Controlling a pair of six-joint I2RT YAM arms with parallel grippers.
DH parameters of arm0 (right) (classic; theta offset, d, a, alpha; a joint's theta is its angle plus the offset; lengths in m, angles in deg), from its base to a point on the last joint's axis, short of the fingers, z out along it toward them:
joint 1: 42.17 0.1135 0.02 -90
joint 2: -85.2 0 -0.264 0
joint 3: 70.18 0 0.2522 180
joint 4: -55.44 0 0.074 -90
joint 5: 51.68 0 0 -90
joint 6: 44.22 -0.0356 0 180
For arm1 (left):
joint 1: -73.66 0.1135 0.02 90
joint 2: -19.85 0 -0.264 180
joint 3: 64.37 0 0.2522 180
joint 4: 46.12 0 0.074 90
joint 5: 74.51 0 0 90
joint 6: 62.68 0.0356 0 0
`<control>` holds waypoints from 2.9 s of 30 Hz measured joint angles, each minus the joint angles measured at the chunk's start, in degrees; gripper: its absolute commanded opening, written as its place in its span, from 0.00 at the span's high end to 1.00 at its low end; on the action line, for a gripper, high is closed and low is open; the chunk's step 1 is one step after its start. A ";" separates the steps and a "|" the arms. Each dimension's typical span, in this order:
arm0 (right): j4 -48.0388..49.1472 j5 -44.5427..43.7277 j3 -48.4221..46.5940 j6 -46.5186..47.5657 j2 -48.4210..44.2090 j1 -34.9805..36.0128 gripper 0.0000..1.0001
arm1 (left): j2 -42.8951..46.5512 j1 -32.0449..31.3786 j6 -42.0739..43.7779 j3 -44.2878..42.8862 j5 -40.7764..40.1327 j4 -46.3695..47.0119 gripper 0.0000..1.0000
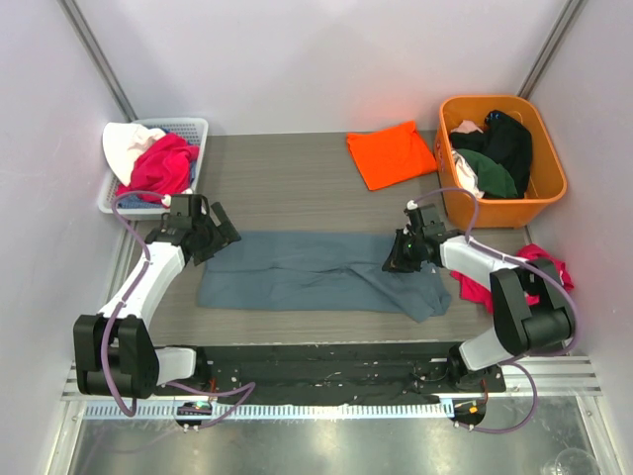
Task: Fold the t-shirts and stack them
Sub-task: Fold the tshirt
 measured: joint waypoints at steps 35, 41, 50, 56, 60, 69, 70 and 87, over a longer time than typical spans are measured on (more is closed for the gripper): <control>-5.44 13.77 2.54 -2.51 -11.91 8.39 0.96 | 1.99 0.00 -1.07 1.25 0.02 -1.81 0.11; -7.21 15.74 2.54 -2.89 -13.38 11.63 0.49 | 2.12 0.00 -1.09 1.77 0.07 -1.97 0.11; -10.97 14.69 2.14 -2.21 -14.62 13.00 0.45 | 2.80 0.00 -1.07 2.05 0.15 -2.10 0.11; -12.26 4.35 -1.49 -3.56 -16.04 12.98 0.45 | 2.80 0.00 -0.59 1.92 0.26 -2.64 0.11; -14.73 -6.03 -4.55 -5.03 -16.02 13.00 0.44 | 2.64 0.00 1.68 0.48 2.08 -3.06 0.11; -23.54 -25.75 -8.72 -11.82 -19.87 12.98 0.44 | -10.56 -8.61 11.23 -12.52 10.86 0.44 0.00; -24.48 -27.04 -8.72 -12.85 -21.62 13.00 0.44 | -13.22 -10.73 12.28 -14.78 11.45 1.07 0.00; -33.99 -31.39 -11.04 -17.70 -37.05 13.00 0.44 | -56.11 -37.66 25.16 -51.54 18.95 4.57 0.00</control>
